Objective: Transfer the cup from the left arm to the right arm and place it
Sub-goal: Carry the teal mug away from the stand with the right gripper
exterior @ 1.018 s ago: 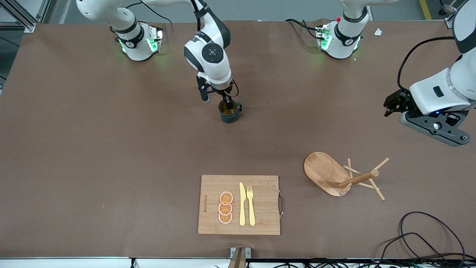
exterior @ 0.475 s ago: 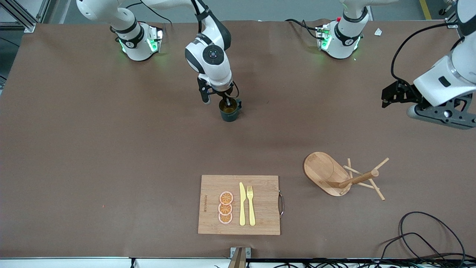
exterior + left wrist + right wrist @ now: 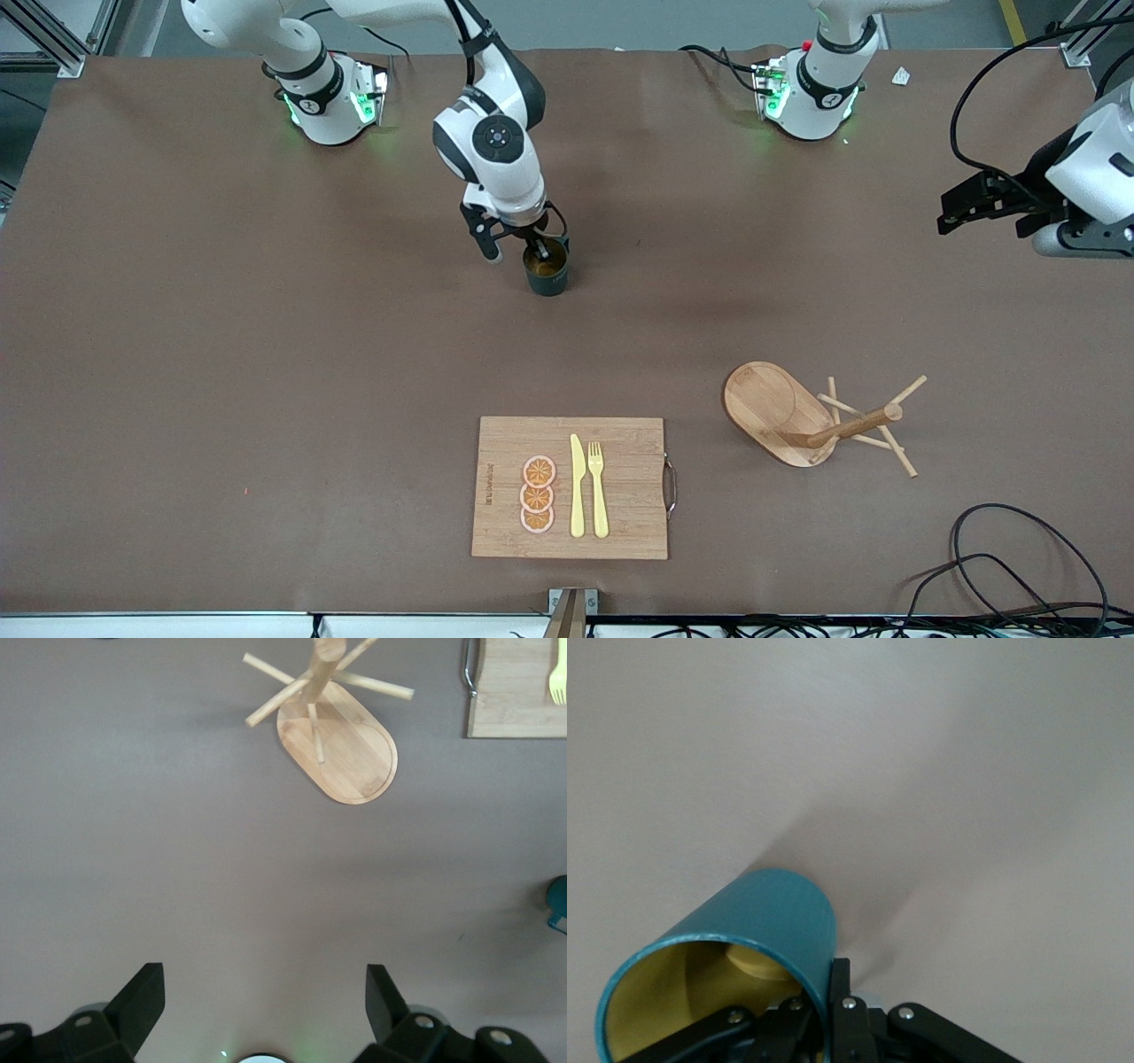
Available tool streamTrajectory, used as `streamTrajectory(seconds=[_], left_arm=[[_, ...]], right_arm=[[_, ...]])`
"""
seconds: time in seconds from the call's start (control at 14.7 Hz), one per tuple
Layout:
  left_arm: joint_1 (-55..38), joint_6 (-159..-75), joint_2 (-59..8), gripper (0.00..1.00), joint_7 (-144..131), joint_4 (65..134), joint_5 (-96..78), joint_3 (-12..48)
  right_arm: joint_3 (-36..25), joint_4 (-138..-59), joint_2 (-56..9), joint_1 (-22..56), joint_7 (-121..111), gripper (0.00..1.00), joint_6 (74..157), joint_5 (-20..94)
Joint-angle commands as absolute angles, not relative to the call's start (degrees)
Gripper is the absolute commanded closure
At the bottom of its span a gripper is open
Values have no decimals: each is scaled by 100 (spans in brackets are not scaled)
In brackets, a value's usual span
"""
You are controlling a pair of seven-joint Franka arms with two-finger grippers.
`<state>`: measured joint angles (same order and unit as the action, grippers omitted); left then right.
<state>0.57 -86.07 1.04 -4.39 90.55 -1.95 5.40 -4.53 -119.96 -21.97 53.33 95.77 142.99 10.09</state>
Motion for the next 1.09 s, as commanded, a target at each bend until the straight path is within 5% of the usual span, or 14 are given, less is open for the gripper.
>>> streamTrajectory(seconds=[0.0, 0.34, 1.02], left_arm=[[53, -8736, 431, 0, -615, 9325, 121, 650], [26, -9017, 422, 0, -562, 9325, 229, 668], [44, -8868, 396, 0, -607, 9237, 62, 888]], right_arm=[[-413, -12102, -1917, 5046, 7804, 100, 14028, 1020], [-404, -12286, -1302, 3993, 4524, 100, 13193, 1020], [-422, -13087, -738, 1391, -1954, 100, 13236, 406]])
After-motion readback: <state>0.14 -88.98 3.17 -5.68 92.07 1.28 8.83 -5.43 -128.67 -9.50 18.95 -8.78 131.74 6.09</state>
